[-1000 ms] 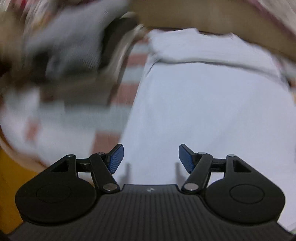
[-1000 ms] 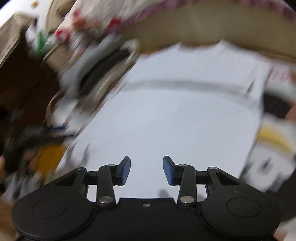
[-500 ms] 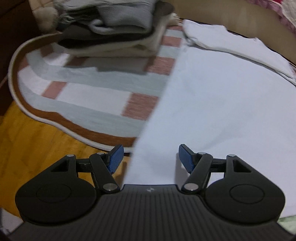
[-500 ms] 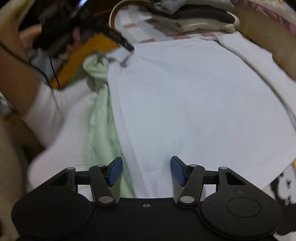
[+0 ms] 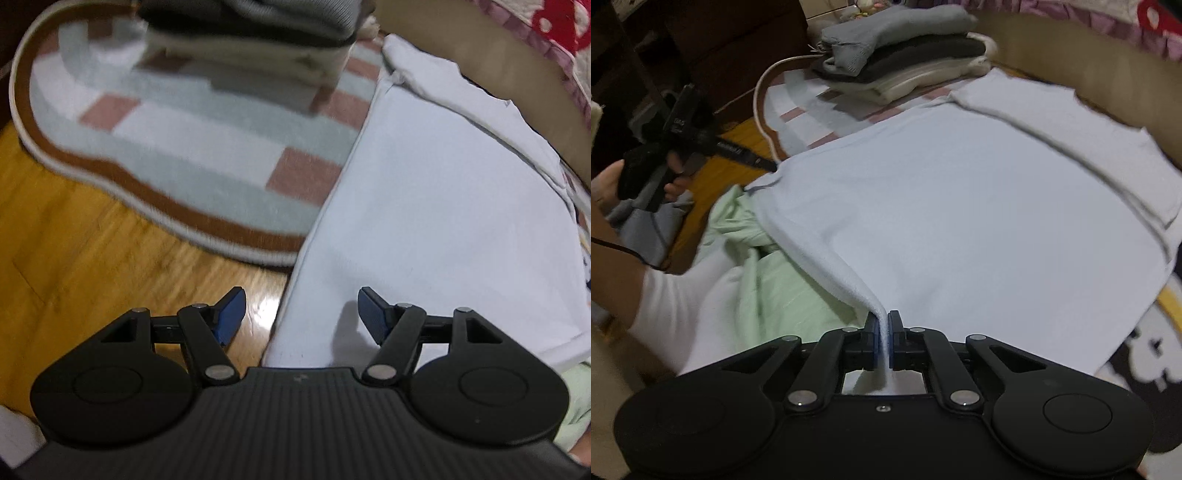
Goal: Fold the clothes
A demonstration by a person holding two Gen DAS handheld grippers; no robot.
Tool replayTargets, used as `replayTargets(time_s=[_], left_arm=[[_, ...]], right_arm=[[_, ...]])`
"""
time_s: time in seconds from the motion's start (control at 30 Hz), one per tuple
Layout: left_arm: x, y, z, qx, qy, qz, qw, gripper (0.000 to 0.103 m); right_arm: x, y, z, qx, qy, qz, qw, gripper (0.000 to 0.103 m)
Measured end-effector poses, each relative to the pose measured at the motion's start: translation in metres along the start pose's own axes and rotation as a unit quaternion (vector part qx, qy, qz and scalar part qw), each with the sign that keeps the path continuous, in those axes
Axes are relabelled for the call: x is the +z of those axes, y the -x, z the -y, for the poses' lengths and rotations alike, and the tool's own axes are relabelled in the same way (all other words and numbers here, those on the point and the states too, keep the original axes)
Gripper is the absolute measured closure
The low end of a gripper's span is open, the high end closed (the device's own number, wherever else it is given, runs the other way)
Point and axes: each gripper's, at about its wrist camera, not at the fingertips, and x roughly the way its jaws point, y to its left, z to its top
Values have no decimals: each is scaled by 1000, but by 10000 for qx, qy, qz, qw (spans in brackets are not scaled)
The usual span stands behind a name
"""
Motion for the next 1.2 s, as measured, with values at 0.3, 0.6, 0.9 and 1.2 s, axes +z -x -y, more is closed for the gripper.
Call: replayTargets(time_s=[0.3, 0.6, 0.9, 1.2], left_arm=[[-15, -10, 3, -541, 560, -251, 9966, 39], [20, 33, 50, -540, -542, 519, 9957, 99], [127, 2, 82, -111, -870, 1406, 9862, 99], [81, -54, 52, -82, -244, 921, 9954, 98]], right_arm=[[7, -4, 9, 88, -134, 130, 9998, 98], [8, 4, 17, 222, -211, 287, 9991, 98], [76, 0, 113, -619, -605, 676, 9940, 97], [22, -24, 165, -752, -2635, 917, 9573, 68]])
